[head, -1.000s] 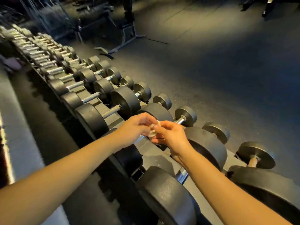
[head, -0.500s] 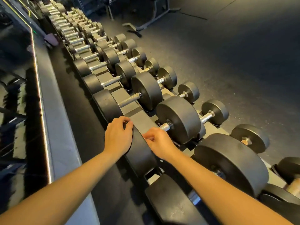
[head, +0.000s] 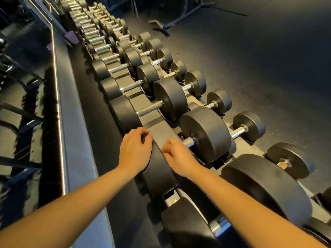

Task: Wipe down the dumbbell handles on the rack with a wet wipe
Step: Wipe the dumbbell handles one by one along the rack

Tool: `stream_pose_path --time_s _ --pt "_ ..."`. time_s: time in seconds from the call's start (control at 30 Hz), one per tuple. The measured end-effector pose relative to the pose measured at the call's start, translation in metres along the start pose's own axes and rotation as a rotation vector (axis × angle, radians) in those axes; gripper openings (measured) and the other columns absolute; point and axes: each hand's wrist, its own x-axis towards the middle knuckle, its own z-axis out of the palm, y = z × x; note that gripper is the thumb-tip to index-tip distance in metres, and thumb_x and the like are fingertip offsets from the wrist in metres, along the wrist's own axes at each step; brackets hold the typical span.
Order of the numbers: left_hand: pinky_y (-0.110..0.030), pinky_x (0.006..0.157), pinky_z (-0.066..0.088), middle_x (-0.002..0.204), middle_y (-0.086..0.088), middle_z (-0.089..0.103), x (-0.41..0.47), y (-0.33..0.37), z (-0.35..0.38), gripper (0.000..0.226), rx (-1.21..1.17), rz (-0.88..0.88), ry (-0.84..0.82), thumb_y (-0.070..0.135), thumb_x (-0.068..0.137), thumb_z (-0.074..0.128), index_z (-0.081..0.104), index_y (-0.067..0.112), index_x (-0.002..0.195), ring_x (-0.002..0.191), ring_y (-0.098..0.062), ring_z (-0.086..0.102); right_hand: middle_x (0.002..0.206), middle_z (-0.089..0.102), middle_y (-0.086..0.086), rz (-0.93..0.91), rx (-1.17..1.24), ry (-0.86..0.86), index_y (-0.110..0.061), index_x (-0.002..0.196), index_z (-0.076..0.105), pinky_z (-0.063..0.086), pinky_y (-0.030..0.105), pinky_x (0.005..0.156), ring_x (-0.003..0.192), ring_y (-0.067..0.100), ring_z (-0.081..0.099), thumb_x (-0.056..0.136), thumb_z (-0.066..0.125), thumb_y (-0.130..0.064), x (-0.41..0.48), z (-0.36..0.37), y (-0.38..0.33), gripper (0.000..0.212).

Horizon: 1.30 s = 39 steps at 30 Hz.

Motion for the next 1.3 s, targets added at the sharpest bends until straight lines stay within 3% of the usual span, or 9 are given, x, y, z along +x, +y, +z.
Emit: stream_pose_path --time_s 0.1,0.27,0.4,0.5,0.6,0.8,1.03,1.13,1.3 --pt "-0.035 0.092 0.048 0.113 0.007 0.063 -0.001 0.000 0.000 0.025 0.000 -0.001 -0.006 0.033 0.105 0.050 0.066 0.022 0.120 0.108 -0.015 0.056 0.117 0.053 -0.001 -0.015 0.034 0.113 -0.012 0.118 0.070 0.045 0.020 0.090 0.096 0.007 0.054 0.101 0.059 -0.019 -0.014 0.009 0.021 0.022" --pt "-0.034 0.089 0.047 0.114 0.005 0.064 -0.001 -0.001 0.000 0.025 -0.008 0.009 -0.004 0.033 0.106 0.050 0.066 0.020 0.120 0.108 -0.017 0.056 0.121 0.048 -0.004 0.305 0.134 0.446 -0.017 0.126 0.066 0.050 0.019 0.097 0.099 0.004 0.054 0.102 0.059 -0.023 -0.018 0.012 0.037 0.026" --pt "-0.042 0.092 0.051 0.111 0.005 0.064 0.001 -0.003 0.002 0.025 -0.008 0.004 0.004 0.035 0.104 0.050 0.066 0.022 0.119 0.107 -0.019 0.057 0.099 0.053 -0.010 0.186 0.276 0.286 -0.017 0.123 0.073 0.036 0.002 0.081 0.085 -0.003 0.051 0.101 0.060 -0.019 -0.014 0.036 0.014 0.025" --pt "-0.039 0.089 0.050 0.110 0.006 0.063 0.002 -0.004 0.003 0.024 -0.008 -0.004 0.005 0.035 0.104 0.050 0.066 0.023 0.117 0.107 -0.018 0.057 0.092 0.061 -0.014 0.096 0.312 0.254 -0.018 0.123 0.074 0.044 0.015 0.087 0.089 0.000 0.057 0.099 0.063 -0.015 -0.020 0.032 0.019 0.027" --pt "-0.039 0.090 0.050 0.110 0.007 0.063 0.001 -0.004 0.002 0.024 -0.018 0.004 0.004 0.035 0.104 0.050 0.066 0.022 0.117 0.106 -0.018 0.056 0.104 0.071 0.002 0.261 0.237 0.319 -0.011 0.121 0.072 0.049 0.025 0.094 0.098 0.013 0.065 0.102 0.058 -0.019 -0.016 0.018 0.025 0.025" --pt "-0.037 0.088 0.051 0.110 0.006 0.063 0.000 -0.003 0.003 0.024 -0.019 0.013 0.009 0.034 0.104 0.051 0.066 0.021 0.118 0.104 -0.018 0.057 0.106 0.069 0.013 0.407 -0.445 -0.092 -0.005 0.117 0.065 0.047 0.036 0.071 0.098 0.030 0.068 0.095 0.064 -0.012 0.036 -0.022 -0.011 0.023" --pt "-0.037 0.089 0.051 0.110 0.006 0.062 0.000 -0.004 0.001 0.023 -0.019 0.005 -0.005 0.036 0.103 0.052 0.064 0.023 0.118 0.104 -0.016 0.056 0.073 0.064 0.008 0.238 -0.093 -0.692 -0.007 0.088 0.062 0.046 0.023 0.058 0.062 0.016 0.059 0.096 0.061 -0.009 0.078 -0.047 -0.022 0.008" --pt "-0.038 0.090 0.051 0.111 0.005 0.062 0.001 -0.004 0.001 0.024 -0.018 0.005 -0.005 0.036 0.103 0.052 0.065 0.022 0.119 0.105 -0.017 0.055 0.082 0.069 0.009 0.098 -0.128 -0.564 -0.007 0.097 0.067 0.053 0.028 0.063 0.071 0.019 0.064 0.093 0.065 -0.012 0.056 -0.044 -0.007 0.007" --pt "-0.040 0.092 0.051 0.111 0.005 0.063 0.000 -0.004 0.002 0.024 -0.039 0.006 0.004 0.034 0.104 0.052 0.066 0.021 0.118 0.106 -0.018 0.056 0.111 0.063 0.004 -0.086 -0.352 -0.026 -0.018 0.128 0.057 0.055 0.039 0.088 0.096 0.023 0.065 0.095 0.066 -0.022 -0.014 -0.005 0.033 0.035"
